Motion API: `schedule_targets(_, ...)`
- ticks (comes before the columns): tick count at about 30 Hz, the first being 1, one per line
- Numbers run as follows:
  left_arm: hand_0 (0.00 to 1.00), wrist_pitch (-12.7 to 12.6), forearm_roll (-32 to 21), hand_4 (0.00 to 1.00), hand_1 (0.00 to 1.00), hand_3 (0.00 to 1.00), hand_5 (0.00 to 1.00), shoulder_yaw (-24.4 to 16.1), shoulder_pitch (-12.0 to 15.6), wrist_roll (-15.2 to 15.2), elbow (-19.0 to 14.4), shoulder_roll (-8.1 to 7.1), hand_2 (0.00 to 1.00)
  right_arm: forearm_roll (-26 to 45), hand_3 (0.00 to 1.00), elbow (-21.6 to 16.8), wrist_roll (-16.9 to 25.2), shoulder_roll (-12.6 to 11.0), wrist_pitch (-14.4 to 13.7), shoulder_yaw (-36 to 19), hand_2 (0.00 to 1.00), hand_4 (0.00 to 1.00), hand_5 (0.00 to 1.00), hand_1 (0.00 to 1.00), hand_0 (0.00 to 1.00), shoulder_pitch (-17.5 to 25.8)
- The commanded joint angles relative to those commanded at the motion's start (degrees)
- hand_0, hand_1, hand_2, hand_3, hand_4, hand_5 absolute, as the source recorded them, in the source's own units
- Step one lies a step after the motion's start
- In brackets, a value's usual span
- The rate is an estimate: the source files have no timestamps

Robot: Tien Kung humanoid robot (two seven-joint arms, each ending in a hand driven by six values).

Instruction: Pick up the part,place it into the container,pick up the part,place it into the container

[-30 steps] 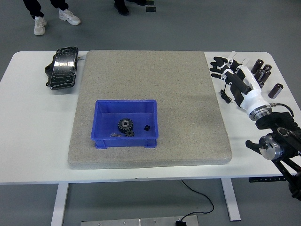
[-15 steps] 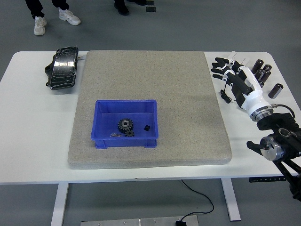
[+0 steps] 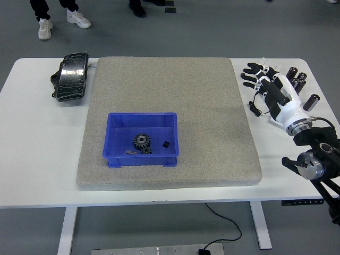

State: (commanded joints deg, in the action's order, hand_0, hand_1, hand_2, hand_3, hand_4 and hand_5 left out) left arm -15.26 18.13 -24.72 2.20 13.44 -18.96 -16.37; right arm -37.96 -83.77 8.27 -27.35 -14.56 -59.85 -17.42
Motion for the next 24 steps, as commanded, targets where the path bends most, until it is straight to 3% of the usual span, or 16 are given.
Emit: schedule_targets(24, 0.688, 0.1, 0.2, 0.655, 0.676, 0.601, 0.395, -0.1, -0.2, -0.1, 0.1, -0.05, 0.631, -0.8, 0.679, 0.0, -1.1, 0.0, -0.3, -1.9, 0.708, 0.83, 0.511, 0.705, 0.742, 0.6)
